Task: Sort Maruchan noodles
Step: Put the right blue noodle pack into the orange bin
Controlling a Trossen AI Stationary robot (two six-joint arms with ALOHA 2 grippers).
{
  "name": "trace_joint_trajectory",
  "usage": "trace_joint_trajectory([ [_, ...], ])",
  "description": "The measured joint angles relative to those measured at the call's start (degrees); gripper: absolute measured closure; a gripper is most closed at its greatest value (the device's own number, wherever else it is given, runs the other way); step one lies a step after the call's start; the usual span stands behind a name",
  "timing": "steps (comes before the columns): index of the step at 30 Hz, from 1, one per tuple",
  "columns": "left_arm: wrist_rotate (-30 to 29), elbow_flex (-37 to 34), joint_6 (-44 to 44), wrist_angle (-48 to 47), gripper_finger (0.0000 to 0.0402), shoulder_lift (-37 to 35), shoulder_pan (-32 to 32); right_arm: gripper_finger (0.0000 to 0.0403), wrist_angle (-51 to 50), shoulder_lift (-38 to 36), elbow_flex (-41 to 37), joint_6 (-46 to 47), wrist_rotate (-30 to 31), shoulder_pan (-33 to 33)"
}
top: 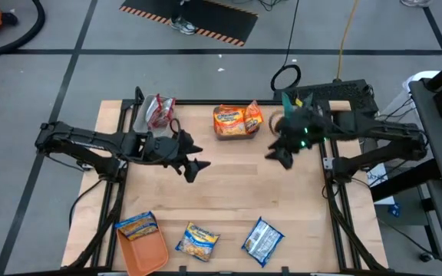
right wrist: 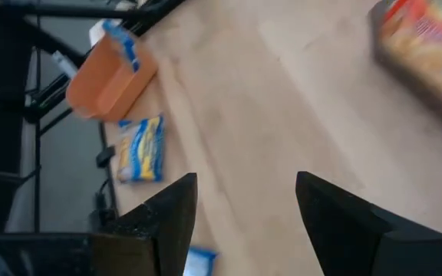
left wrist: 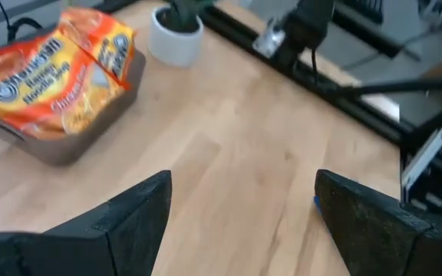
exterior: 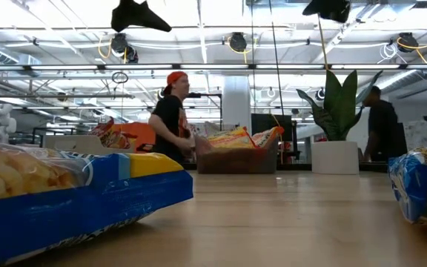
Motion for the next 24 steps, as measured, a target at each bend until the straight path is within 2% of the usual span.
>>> trace_joint_trajectory([
  [7, 0.0, 0.0, -2.4, -5.0, 0.0080, 0.0, -4.2, 0.0188, -1.1, 1.1, 0.0, 11.7, 7.9, 14.4],
  [13, -0.3, 0.0, -4.0, -7.1, 0.0080, 0.0, -7.8, 0.0188, -0.1, 4.9, 0.0, 17.1, 8.0, 21.7],
  [24, -0.7, 0.0, -8.0, -10.8, 0.0080, 0.0, -10.8, 0.0188, -0.3, 8.9, 0.0, 17.3, 7.8, 30.9],
])
